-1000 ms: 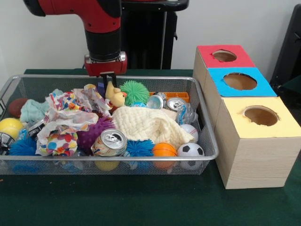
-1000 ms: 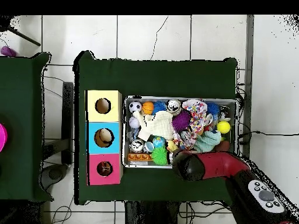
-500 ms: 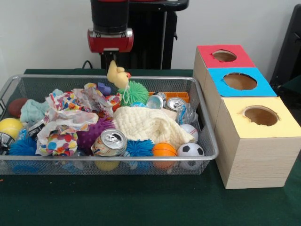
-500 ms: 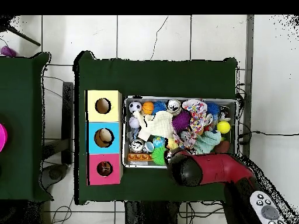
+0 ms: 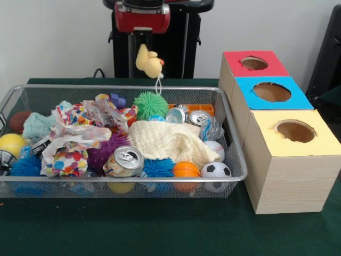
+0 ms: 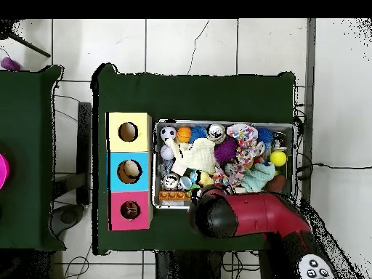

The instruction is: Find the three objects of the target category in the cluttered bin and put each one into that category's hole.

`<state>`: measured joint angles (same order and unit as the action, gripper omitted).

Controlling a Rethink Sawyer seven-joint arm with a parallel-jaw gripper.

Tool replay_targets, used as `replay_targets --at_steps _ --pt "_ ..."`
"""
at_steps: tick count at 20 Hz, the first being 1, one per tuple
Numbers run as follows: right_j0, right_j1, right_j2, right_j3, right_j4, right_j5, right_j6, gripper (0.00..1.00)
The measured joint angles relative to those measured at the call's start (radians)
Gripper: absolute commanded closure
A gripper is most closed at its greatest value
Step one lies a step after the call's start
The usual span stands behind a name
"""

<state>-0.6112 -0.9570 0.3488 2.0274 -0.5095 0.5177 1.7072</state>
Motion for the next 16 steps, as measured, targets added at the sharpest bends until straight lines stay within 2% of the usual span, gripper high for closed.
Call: replay_targets --at_steps 7,12,16 --pt "0.104 0.004 -0.026 0.029 0.037 -0.005 0.001 1.0" --pt "0.2 0.02 -0.076 0.068 0.085 -0.022 0.002 1.0" --pt "0.238 0.02 -0.102 0.085 0.108 -0.032 0.002 1.0"
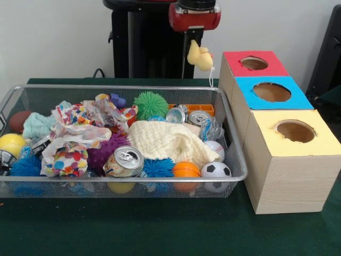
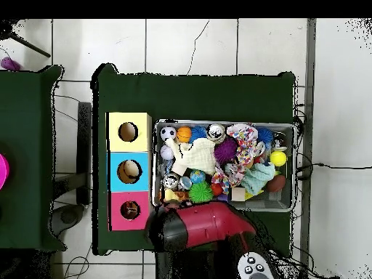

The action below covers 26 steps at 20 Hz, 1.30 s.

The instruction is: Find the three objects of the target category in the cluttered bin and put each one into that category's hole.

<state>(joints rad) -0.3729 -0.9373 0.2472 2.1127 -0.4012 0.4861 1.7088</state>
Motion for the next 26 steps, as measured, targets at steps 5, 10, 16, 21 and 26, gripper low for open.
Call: replay_targets --at_steps 5,10,16,21,26 --pt "0.04 -0.001 -0.05 0.044 0.048 -0.029 0.0 1.0" --pt "0.062 -0.002 -0.098 0.083 0.076 -0.08 0.0 1.0" --pt "0.103 -0.002 -0.154 0.131 0.122 -0.136 0.0 1.0" --pt "0.153 -0.004 -0.191 0.169 0.167 -0.157 0.0 1.0" --pt "0.215 -0.005 -0.224 0.2 0.227 -0.163 0.0 1.0"
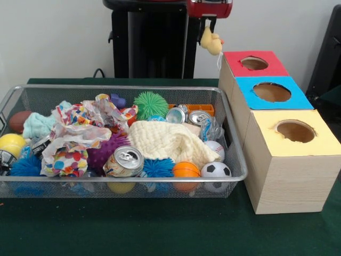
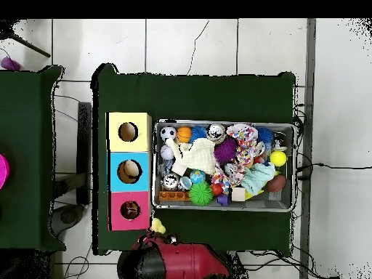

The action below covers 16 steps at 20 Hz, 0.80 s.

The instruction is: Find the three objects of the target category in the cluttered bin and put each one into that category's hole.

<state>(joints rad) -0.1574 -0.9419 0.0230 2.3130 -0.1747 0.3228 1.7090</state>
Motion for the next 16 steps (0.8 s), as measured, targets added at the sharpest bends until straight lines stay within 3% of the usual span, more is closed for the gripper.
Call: replay_targets --at_steps 9,16 --pt "0.075 0.006 -0.04 0.018 0.085 -0.013 0.0 1.0" --pt "0.091 0.046 -0.047 0.019 0.131 -0.094 0.0 1.0"
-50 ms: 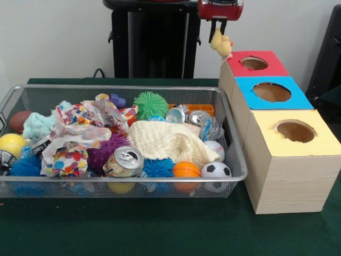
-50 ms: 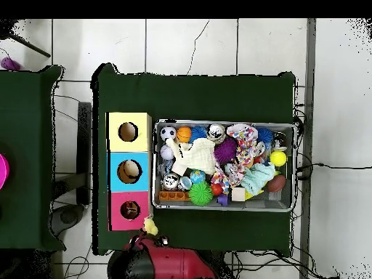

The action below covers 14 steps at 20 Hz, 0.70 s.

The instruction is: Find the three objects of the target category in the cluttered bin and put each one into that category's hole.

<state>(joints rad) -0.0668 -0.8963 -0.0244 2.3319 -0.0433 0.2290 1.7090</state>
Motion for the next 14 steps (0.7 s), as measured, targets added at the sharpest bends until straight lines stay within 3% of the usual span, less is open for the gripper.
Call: replay_targets --at_steps 9,14 --pt "0.037 0.028 -0.009 0.011 0.07 -0.049 0.001 1.0" --pt "0.095 0.02 -0.025 0.032 0.128 -0.056 0.008 1.0"
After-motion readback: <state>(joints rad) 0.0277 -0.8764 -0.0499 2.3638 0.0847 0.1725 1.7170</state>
